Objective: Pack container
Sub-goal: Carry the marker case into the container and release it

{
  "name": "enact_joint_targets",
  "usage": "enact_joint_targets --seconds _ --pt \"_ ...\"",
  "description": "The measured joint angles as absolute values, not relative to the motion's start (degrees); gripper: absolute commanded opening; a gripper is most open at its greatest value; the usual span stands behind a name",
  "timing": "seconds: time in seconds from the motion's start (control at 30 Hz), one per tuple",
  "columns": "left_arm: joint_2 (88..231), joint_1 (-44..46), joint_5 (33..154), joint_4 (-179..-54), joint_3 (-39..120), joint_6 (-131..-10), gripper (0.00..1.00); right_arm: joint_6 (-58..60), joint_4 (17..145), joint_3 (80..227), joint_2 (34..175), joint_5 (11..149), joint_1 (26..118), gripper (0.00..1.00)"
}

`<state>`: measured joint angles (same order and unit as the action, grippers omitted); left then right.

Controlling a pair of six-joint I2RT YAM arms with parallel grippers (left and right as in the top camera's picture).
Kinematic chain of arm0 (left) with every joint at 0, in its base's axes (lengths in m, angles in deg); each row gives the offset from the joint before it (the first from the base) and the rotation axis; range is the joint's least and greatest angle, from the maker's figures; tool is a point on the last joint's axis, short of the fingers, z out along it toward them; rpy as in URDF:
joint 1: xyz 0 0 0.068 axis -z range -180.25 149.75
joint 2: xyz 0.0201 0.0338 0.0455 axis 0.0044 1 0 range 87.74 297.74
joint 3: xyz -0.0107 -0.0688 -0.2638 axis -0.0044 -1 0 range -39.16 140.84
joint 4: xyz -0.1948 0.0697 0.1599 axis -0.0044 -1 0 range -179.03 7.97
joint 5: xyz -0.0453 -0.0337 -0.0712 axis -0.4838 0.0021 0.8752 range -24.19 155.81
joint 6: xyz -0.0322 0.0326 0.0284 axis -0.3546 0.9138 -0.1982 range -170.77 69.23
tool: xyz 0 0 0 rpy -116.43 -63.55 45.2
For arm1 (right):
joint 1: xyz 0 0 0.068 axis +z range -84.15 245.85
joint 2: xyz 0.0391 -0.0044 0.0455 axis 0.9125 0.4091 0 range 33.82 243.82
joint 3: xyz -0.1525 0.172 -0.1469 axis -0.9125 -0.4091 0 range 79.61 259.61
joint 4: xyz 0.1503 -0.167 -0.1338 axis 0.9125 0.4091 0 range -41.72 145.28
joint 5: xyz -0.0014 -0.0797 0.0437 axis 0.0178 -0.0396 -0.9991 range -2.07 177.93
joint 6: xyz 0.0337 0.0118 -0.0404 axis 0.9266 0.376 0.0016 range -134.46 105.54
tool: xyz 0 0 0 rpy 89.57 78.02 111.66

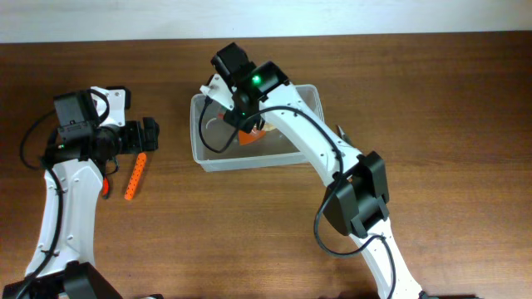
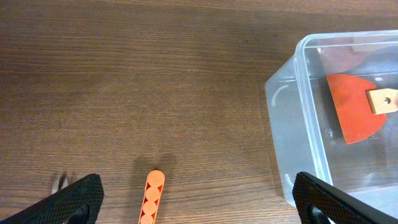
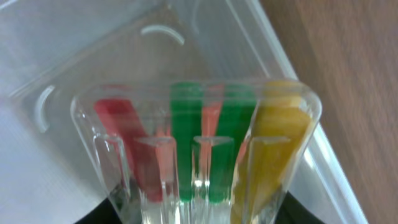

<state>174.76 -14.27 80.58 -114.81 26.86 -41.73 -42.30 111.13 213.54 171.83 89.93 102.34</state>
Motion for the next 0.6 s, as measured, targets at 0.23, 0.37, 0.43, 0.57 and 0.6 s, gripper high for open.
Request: enact_joint_targets --seconds 0.23,0.37,0.43,0.57,0.6 --pt "174.76 -14.27 80.58 -114.83 26.86 -41.73 0.99 -46.65 103.05 204.71 171.83 86.67 102.78 0.52" --pt "174.76 -14.27 80.58 -114.83 26.86 -41.73 0.99 -51.02 100.56 201.30 171.83 85.65 104.42 0.53" --pt "174.76 -14.25 80.60 -114.83 26.86 -41.73 0.99 -52.26 98.50 201.30 171.83 85.65 104.96 0.61" --pt "174.76 -14.27 80.58 -114.83 26.86 -41.73 0.99 -54.86 97.60 201.30 171.83 85.52 105.18 0.77" --pt "174.76 -14.27 80.58 -114.83 26.86 -41.73 0.99 -55.52 97.47 201.30 171.83 85.47 105.18 0.79"
